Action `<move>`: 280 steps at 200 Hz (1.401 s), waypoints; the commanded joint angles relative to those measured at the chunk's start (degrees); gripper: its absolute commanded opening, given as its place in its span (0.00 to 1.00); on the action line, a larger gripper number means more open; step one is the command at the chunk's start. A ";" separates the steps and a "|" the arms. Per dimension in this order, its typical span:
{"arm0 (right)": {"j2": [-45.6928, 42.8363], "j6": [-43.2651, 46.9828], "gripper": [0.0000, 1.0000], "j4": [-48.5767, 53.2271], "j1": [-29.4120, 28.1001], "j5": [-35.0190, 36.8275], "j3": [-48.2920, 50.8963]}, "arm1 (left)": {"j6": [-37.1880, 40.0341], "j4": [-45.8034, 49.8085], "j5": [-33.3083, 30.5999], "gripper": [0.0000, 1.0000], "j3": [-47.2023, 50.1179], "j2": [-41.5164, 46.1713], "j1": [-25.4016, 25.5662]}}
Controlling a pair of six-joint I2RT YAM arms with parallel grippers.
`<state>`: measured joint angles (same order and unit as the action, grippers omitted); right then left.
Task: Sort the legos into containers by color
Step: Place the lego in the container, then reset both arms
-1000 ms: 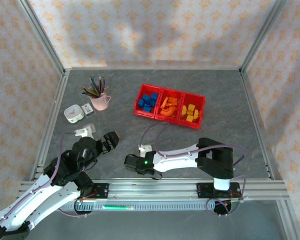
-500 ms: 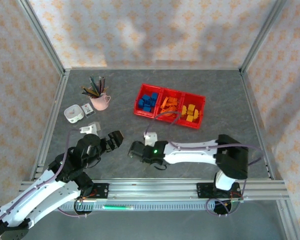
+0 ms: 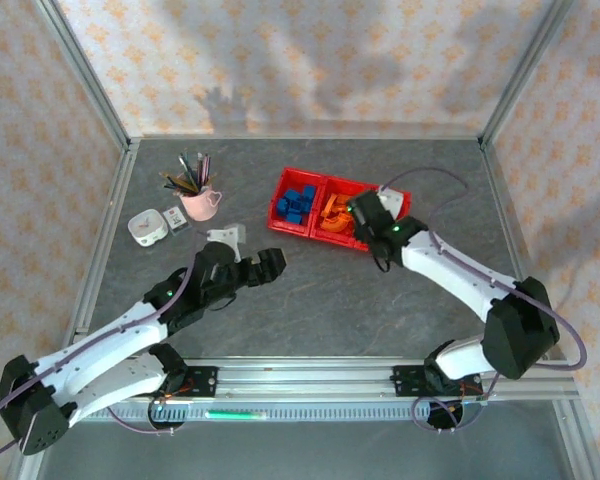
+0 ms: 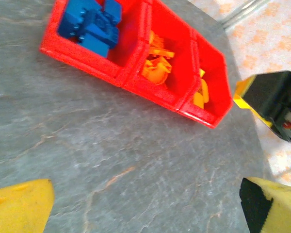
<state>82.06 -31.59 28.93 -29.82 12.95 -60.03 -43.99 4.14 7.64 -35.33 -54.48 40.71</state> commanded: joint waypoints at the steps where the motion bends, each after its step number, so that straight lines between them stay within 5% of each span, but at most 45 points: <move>1: 4.70 5.84 0.34 -2.41 3.61 -1.71 -2.52 | 2.11 -9.18 3.63 0.99 -3.15 -3.86 -0.45; 38: 12.04 8.44 0.35 -4.84 8.70 -5.03 -6.39 | 3.27 -11.96 5.37 0.99 -5.58 -9.27 -0.45; 74: 14.02 9.62 0.53 -5.98 9.96 -5.88 -8.54 | 4.13 -11.88 5.15 0.99 -6.07 -10.47 -0.45; 133: 5.06 9.89 0.75 -7.90 9.90 -7.34 -4.65 | 5.74 -10.55 3.74 0.99 -5.94 -9.42 -0.45; 177: -5.79 9.76 1.00 -9.40 11.42 -1.63 0.49 | 12.25 -0.80 -6.68 0.99 -9.37 -4.59 -1.99; 227: -18.23 9.57 1.00 -16.74 19.51 10.38 14.76 | 18.34 6.00 -28.32 0.99 -9.66 0.91 -11.43; 280: -18.16 16.23 1.00 -44.92 27.08 13.33 33.95 | 27.13 -19.46 -35.73 0.99 4.96 -2.74 -32.59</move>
<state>62.19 -18.70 -0.49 -4.21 22.65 -30.00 -23.66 -2.26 -21.52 -36.56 -54.78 13.80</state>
